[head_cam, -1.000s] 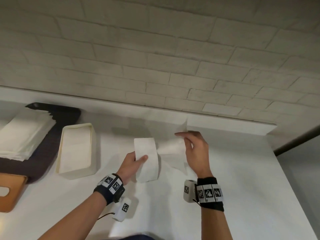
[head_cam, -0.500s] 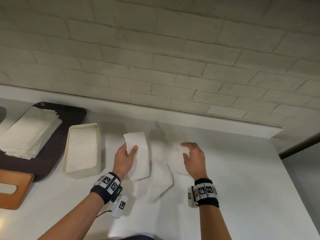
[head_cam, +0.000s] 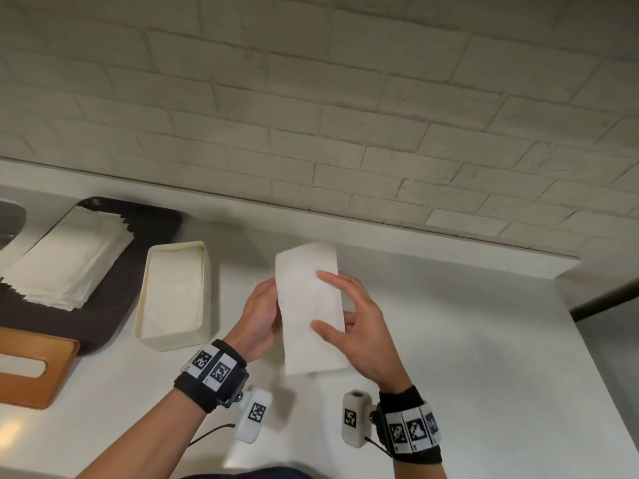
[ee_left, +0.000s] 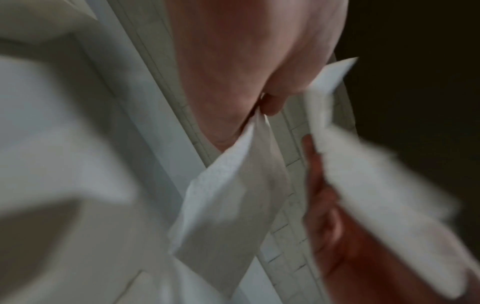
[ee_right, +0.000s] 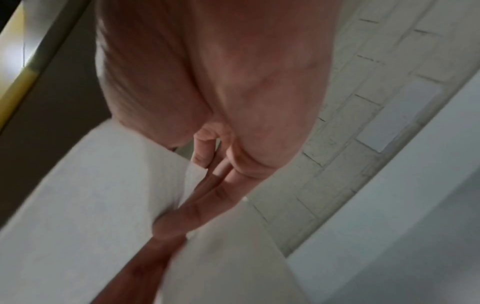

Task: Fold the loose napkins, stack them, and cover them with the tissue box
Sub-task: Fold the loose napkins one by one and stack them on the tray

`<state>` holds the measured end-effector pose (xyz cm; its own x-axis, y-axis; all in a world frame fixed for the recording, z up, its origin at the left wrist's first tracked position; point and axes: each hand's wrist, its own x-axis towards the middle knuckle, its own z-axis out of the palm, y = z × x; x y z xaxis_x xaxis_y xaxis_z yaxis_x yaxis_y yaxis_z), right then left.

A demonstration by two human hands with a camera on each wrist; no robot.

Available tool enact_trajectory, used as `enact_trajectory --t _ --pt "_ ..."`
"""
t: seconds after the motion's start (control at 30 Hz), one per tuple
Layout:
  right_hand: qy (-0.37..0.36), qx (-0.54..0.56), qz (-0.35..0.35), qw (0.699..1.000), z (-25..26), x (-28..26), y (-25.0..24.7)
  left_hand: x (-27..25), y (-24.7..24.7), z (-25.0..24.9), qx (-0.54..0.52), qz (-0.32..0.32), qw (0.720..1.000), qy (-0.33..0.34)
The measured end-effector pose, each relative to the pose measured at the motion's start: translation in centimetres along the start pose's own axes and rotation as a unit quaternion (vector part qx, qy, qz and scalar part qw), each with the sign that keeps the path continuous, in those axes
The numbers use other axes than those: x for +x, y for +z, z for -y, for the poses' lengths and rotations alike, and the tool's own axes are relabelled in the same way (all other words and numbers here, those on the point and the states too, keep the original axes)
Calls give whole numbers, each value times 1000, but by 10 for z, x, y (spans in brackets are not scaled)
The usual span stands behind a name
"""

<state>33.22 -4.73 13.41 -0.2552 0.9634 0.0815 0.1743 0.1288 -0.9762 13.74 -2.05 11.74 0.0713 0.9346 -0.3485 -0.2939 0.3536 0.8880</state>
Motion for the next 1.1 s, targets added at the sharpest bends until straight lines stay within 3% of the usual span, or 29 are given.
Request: enact_trajectory --t 0.2,0.33,0.4,0.47,0.5,0.57,0.63,0.77,0.87,1.0,1.1 --pt "7 -38 -24 999 -20 1 7 -3 6 0 -106 34 994 -17" --pt "-3 -55 -19 998 -22 1 5 7 7 11 6 -41 996 74" --pt "18 -47 -117 992 -40 0 -8 11 0 16 57 -66 990 112" --pt "93 -157 -242 953 -76 1 -27 12 -11 16 109 -82 981 137" --pt "160 -236 -258 923 -96 1 -35 12 -17 17 128 -87 977 146" --pt "291 -351 -179 872 -137 -2 -42 11 -27 19 143 -91 974 151" --pt "345 -401 -92 843 -164 -4 -39 9 -34 21 146 -92 975 143" --pt "295 -351 -86 884 -180 -2 -33 10 -46 29 151 -109 974 130" --pt "201 -279 -78 936 -162 -2 -30 11 -49 32 146 -113 975 127" --pt "99 -182 60 976 -70 -15 -23 11 -46 28 136 -118 977 118" --pt "58 -79 153 983 1 -19 -21 6 -39 25 140 -112 976 120"
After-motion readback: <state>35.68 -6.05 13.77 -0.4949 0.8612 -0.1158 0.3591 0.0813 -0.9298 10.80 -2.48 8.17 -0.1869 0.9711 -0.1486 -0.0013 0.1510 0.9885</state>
